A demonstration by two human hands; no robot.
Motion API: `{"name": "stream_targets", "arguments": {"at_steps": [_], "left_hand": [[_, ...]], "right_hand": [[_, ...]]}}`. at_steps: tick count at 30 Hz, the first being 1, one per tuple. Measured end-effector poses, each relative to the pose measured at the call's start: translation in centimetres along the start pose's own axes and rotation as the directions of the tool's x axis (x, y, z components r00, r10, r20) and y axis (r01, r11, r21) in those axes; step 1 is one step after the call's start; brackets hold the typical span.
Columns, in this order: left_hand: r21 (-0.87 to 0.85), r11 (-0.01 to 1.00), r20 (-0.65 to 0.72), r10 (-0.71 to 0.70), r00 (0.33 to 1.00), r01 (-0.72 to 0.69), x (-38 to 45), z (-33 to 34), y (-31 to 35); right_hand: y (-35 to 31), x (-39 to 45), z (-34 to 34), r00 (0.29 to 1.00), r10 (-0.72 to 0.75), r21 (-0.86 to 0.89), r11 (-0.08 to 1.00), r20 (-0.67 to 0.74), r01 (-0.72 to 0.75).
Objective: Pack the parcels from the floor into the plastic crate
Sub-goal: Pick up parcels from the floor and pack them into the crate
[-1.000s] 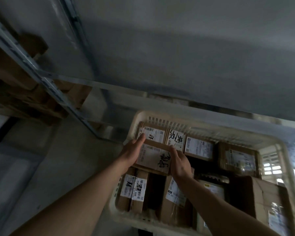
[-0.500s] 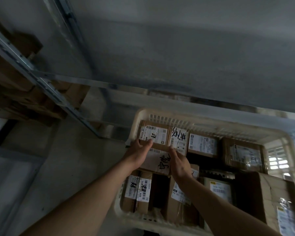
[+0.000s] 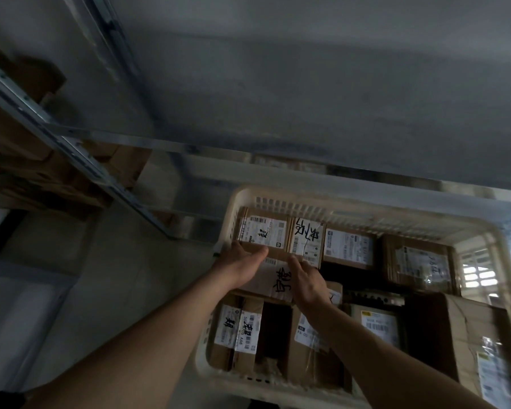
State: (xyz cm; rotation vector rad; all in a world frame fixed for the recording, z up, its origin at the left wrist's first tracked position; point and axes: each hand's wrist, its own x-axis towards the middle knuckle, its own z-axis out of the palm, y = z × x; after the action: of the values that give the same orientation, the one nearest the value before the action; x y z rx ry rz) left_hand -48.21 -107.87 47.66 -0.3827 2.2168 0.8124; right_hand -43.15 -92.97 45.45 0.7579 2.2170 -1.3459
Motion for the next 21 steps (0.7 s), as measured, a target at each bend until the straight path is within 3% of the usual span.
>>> {"name": "stream_targets", "arguments": {"at_steps": [9, 15, 21], "left_hand": [[0.059, 0.998, 0.045, -0.031, 0.999, 0.028, 0.9, -0.6, 1.2], [0.051, 0.993, 0.037, -0.104, 0.994, 0.102, 1.7, 0.5, 0.6], [0.216, 0.976, -0.011, -0.022, 1.0, 0.024, 0.9, 1.9, 0.0]], "right_hand": [[-1.0, 0.6, -0.5, 0.993, 0.05, -0.143, 0.989, 0.11, -0.034], [0.5, 1.8, 0.6, 0.979, 0.129, -0.058, 0.991, 0.161, -0.121], [0.5, 2.3, 1.0, 0.993, 0.076, -0.247, 0.968, 0.087, -0.052]]}}
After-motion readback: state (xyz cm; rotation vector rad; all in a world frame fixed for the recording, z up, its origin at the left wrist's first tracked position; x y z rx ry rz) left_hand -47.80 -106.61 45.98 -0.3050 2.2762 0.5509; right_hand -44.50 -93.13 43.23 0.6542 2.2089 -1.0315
